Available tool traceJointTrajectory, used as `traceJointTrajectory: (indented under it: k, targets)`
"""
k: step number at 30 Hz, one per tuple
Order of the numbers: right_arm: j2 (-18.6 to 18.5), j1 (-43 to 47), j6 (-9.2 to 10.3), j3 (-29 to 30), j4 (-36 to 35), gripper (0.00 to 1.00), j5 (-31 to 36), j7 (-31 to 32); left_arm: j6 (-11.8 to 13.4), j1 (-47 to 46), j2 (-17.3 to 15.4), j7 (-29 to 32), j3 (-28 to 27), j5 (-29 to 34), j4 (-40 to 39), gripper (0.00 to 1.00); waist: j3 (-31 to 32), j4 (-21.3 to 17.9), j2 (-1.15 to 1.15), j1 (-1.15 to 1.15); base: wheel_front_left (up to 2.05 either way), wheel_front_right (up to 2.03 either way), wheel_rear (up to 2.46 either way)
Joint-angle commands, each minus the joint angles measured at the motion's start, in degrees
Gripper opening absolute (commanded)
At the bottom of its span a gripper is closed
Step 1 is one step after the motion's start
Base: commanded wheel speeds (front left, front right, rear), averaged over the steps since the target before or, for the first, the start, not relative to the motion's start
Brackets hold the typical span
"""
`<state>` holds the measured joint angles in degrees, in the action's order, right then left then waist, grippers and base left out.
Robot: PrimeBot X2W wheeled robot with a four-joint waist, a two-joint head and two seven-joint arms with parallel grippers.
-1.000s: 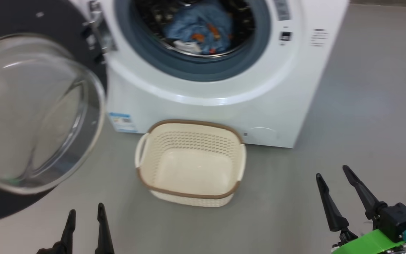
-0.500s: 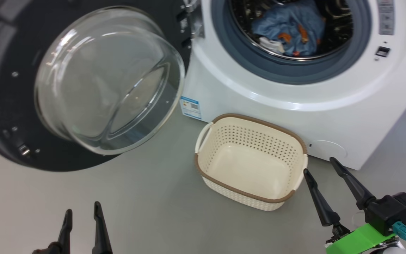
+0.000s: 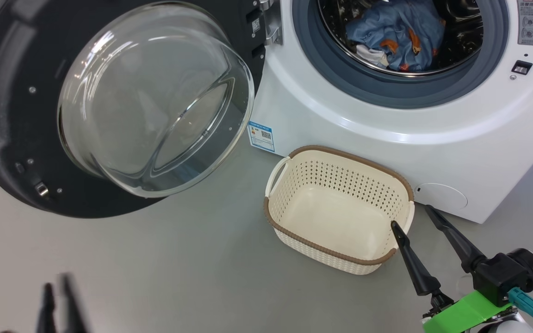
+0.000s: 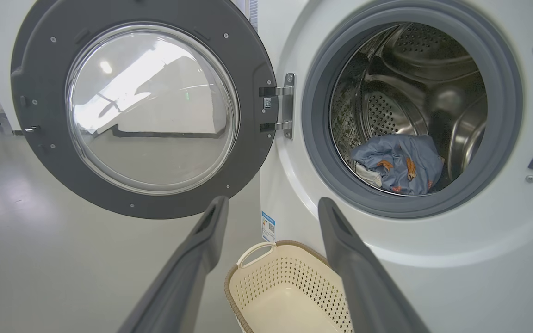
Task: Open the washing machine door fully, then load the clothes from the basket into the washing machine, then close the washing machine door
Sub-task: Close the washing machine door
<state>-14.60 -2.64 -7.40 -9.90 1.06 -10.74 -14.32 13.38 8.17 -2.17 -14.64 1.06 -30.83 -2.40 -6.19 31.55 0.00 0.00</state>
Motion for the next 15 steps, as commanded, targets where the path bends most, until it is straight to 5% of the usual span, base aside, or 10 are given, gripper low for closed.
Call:
traceJointTrajectory:
  k: [1, 10, 15]
  targets:
    - [-0.27, -1.28, -0.09, -1.01, -1.31, 1.00, -0.41, -0.68, -0.69, -2.28, -0.71, -0.36, -4.48, -3.48, -0.91, 0.00, -0.06, -0.02, 0.00, 0.00, 0.00, 0.00, 0.00]
    - [1.36, 0.88, -0.09, 0.06, -1.34, 1.00, -0.37, -0.68, -11.25, -11.48, -0.87, -0.36, -25.16, -16.58, 12.71, 0.00, 0.85, -0.69, 0.00, 0.00, 0.00, 0.00, 0.00]
    - [1.95, 1.61, -0.09, 0.17, -1.39, 1.00, -0.23, -0.68, -12.07, -21.29, -8.17, 2.03, -31.28, -22.23, 22.84, 0.00, 1.20, -1.88, 0.00, 0.00, 0.00, 0.00, 0.00]
